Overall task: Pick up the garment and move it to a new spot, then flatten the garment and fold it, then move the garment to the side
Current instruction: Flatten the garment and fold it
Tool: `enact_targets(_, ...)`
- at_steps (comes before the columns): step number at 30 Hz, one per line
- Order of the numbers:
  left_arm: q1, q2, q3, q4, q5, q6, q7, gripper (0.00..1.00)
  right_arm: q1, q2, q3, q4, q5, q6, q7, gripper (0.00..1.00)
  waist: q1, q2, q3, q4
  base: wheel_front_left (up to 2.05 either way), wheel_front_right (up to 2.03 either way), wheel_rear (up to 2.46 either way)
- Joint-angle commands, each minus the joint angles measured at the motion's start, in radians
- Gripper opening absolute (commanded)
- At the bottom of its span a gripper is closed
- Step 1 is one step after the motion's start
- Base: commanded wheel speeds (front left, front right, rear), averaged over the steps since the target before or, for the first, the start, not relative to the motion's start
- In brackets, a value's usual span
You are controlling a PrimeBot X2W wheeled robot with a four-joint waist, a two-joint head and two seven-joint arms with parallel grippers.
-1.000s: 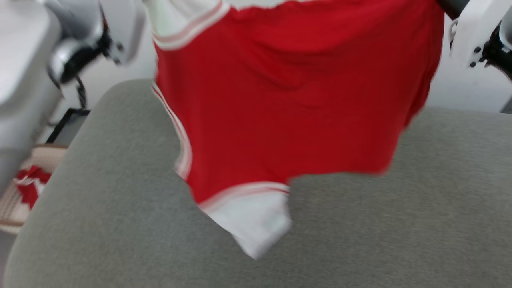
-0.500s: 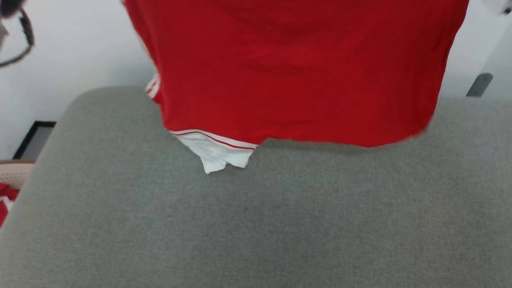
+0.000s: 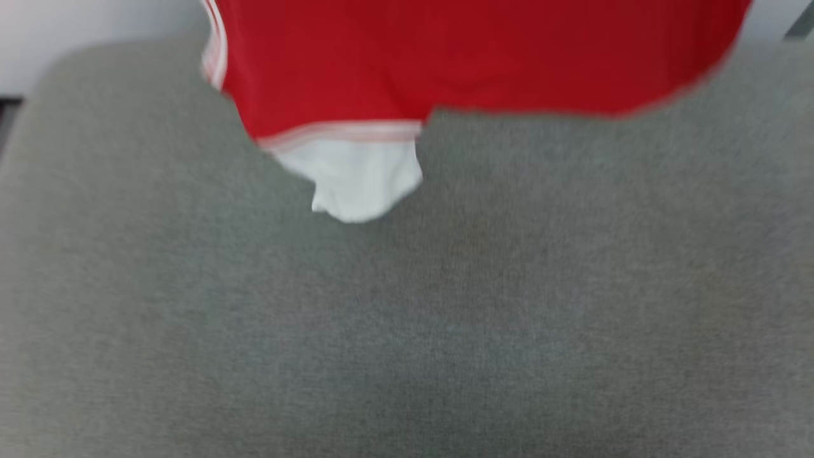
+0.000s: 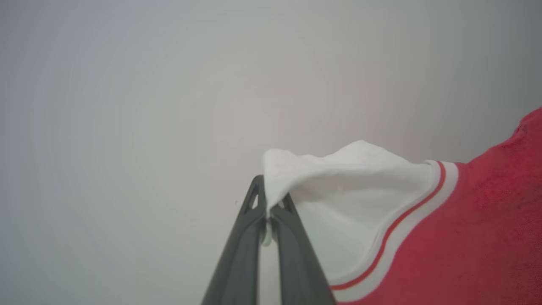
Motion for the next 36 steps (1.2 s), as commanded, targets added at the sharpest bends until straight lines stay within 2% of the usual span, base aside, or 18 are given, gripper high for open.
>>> enact_targets(1,-0.032,-0.012,0.007,0.013,0.017,0.017,-0.029,0.0,-0.029,0.019,-0.015,0.027,-0.025,0.0,-0.034,0.0,0.0,0.0,0.178,-0.017,0.0,0.0,0.0)
enact_targets(5,-0.133,-0.057,0.034,0.068,0.06,0.085,-0.172,0.0,-0.129,0.095,-0.067,0.177,-0.148,-0.001,-0.209,0.0,0.0,0.0,0.285,-0.014,0.0,0.0,0.0)
enact_targets(9,-0.224,-0.097,0.073,0.103,0.083,0.122,-0.316,0.0,-0.229,0.152,-0.124,0.288,-0.289,-0.001,-0.268,0.0,0.0,0.0,0.382,0.004,0.0,0.0,0.0)
enact_targets(11,-0.262,-0.11,0.096,0.101,0.091,0.123,-0.348,0.0,-0.27,0.144,-0.187,0.264,-0.376,-0.001,-0.271,0.0,0.0,0.0,0.428,0.017,0.0,0.0,0.0)
enact_targets(14,-0.276,-0.124,0.153,0.059,0.1,0.117,-0.359,0.0,-0.229,0.138,-0.287,0.222,-0.493,-0.001,-0.27,0.0,0.0,0.0,0.483,0.037,0.0,0.0,0.0)
enact_targets(17,-0.193,-0.116,0.228,-0.019,0.139,0.125,-0.358,0.0,-0.17,0.143,-0.372,0.199,-0.587,-0.001,-0.269,0.0,0.0,0.0,0.511,0.056,0.0,0.0,0.0)
enact_targets(21,-0.07,-0.133,0.294,-0.063,0.183,0.105,-0.359,0.0,-0.067,0.156,-0.448,0.217,-0.667,-0.001,-0.269,0.0,0.0,0.0,0.503,0.075,0.0,0.0,0.0)
enact_targets(26,0.094,-0.165,0.312,-0.022,0.206,0.052,-0.359,0.0,0.027,0.175,-0.495,0.254,-0.705,-0.001,-0.27,0.0,0.0,0.0,0.459,0.096,0.0,0.0,0.0)
enact_targets(30,0.17,-0.182,0.278,0.006,0.234,0.015,-0.359,0.0,0.09,0.174,-0.501,0.267,-0.703,-0.001,-0.27,0.0,0.0,0.0,0.41,0.112,0.0,0.0,0.0)
enact_targets(36,0.311,-0.183,0.17,-0.002,0.169,-0.008,-0.315,0.0,0.229,0.153,-0.473,0.237,-0.644,-0.001,-0.269,0.0,0.0,0.0,0.304,0.128,0.0,0.0,0.0)
